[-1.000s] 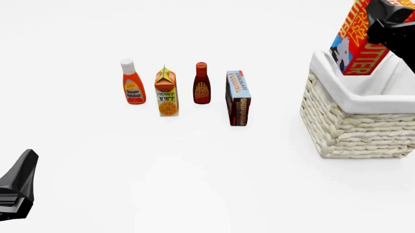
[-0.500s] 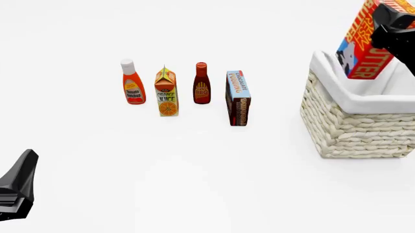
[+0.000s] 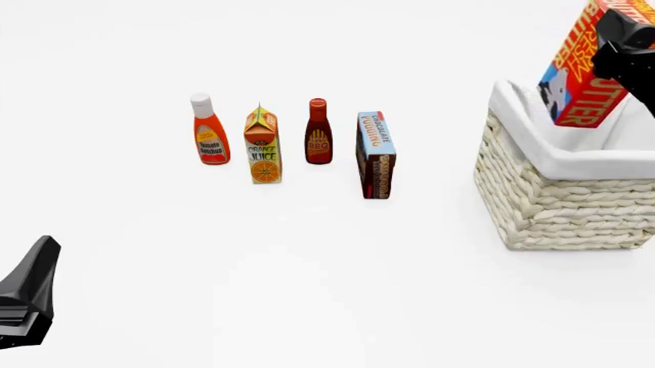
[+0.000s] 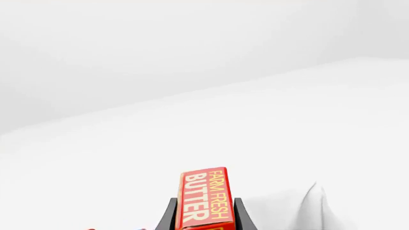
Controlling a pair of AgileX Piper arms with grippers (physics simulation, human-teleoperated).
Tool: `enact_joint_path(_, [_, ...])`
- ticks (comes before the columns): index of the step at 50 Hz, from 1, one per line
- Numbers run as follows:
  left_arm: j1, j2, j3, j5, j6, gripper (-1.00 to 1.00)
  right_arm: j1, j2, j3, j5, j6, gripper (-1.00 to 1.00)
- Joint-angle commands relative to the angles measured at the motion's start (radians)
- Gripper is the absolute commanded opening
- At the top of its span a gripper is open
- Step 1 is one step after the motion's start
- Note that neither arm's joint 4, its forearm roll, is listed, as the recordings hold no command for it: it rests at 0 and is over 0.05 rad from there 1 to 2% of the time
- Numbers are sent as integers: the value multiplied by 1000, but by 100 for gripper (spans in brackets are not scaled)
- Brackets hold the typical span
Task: Pick the butter and place it in the basket.
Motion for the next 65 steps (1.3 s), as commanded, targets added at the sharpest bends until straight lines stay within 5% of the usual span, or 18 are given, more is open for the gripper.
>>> enact_joint_path(1, [0, 0, 0, 0, 0, 100, -10, -8, -19, -4, 23, -100])
enact_joint_path(65, [0, 0, 0, 0, 0, 100, -50, -31, -18, 50, -5, -100])
